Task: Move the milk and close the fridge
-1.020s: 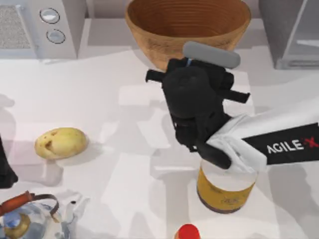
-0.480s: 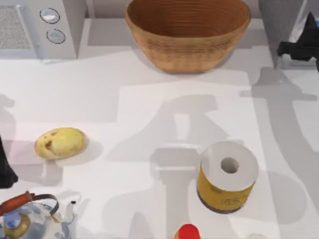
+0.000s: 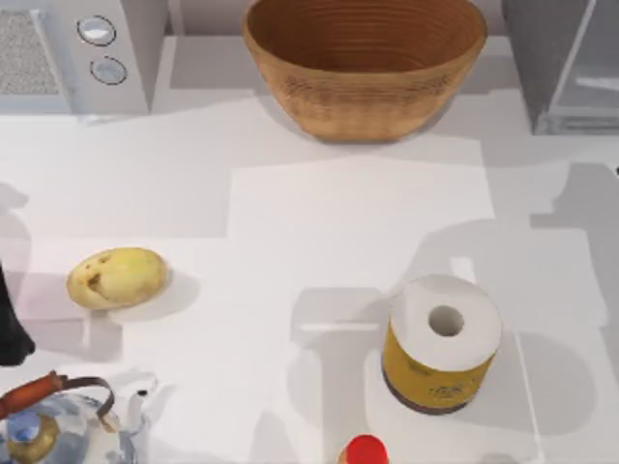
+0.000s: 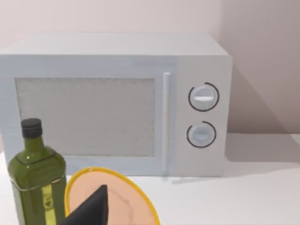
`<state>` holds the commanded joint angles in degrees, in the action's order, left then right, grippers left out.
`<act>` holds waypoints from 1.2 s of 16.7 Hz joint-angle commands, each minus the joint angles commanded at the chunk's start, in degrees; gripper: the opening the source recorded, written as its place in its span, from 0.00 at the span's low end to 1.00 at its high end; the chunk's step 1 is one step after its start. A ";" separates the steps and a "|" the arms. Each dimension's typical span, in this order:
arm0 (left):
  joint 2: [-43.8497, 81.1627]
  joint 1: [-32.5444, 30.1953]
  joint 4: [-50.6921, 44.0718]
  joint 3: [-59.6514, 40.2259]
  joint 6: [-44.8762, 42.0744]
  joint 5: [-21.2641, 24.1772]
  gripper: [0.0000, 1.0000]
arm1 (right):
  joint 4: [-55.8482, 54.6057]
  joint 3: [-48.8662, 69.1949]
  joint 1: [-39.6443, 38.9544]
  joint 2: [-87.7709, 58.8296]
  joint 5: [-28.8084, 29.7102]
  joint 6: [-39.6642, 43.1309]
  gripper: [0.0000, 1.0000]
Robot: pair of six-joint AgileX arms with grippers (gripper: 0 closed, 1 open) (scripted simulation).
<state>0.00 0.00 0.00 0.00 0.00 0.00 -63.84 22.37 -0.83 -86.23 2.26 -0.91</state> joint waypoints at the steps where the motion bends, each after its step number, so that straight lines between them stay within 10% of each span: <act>1: 0.00 0.00 0.00 0.00 0.00 0.00 1.00 | 0.00 0.00 0.00 0.00 0.00 0.00 0.00; 20: 0.00 0.00 0.00 0.00 0.00 0.00 1.00 | 21.71 45.91 10.86 -35.26 -11.30 2.17 0.00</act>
<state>0.00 0.00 0.00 0.00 0.00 0.00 -42.13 68.27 10.03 -121.49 -9.04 1.25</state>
